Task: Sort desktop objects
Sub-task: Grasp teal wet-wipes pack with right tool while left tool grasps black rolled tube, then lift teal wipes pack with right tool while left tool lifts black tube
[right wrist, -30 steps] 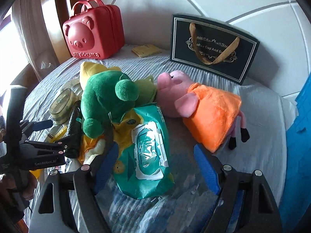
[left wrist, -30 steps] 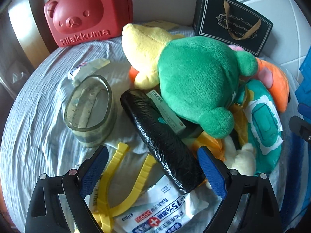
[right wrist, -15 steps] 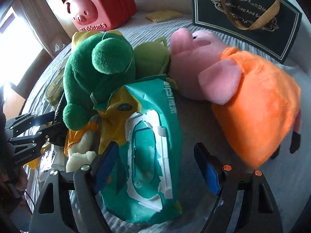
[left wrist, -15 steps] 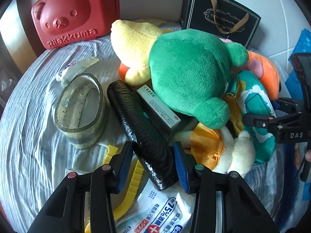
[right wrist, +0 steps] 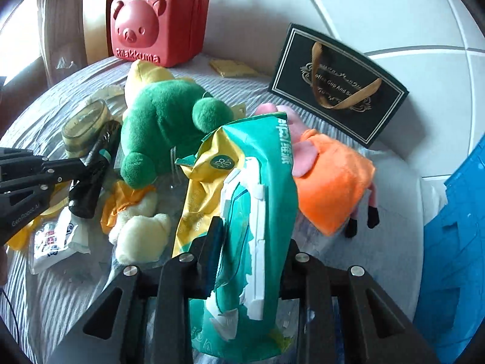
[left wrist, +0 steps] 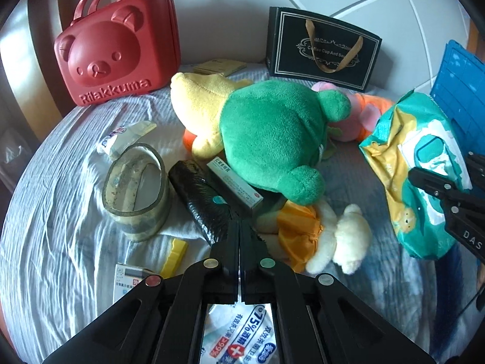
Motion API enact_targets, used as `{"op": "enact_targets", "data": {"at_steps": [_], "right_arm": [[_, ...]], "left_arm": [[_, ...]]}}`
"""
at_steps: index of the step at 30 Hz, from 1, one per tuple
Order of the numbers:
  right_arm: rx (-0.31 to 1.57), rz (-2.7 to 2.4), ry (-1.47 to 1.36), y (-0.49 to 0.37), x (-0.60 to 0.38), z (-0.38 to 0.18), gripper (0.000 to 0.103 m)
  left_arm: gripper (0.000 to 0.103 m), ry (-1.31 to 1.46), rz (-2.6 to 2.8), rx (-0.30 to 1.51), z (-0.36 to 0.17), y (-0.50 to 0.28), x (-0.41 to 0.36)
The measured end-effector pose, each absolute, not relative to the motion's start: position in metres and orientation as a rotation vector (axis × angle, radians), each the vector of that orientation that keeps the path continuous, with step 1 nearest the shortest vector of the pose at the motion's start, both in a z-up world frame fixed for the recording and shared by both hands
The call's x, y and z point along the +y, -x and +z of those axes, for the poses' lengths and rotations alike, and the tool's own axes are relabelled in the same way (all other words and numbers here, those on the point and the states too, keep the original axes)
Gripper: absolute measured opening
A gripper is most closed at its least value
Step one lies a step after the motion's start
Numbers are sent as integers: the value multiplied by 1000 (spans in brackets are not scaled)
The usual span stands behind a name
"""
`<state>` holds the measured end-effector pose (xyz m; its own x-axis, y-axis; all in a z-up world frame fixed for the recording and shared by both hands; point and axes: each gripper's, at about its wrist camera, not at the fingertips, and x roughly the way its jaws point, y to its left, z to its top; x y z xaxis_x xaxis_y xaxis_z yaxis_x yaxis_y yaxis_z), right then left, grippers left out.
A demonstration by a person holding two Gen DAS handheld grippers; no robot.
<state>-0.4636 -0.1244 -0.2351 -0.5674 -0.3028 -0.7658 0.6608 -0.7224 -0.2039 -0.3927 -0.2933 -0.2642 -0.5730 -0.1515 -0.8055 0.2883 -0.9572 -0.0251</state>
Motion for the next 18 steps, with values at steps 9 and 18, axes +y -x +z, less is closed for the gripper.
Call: {"op": "enact_targets", "data": {"at_steps": [9, 18], "right_arm": [[492, -2349, -950, 435, -104, -199, 28], [476, -2301, -958, 404, -96, -200, 28]], "left_arm": [[0, -1217, -2618, 160, -230, 357, -285], [1, -1343, -2591, 182, -253, 354, -276]]}}
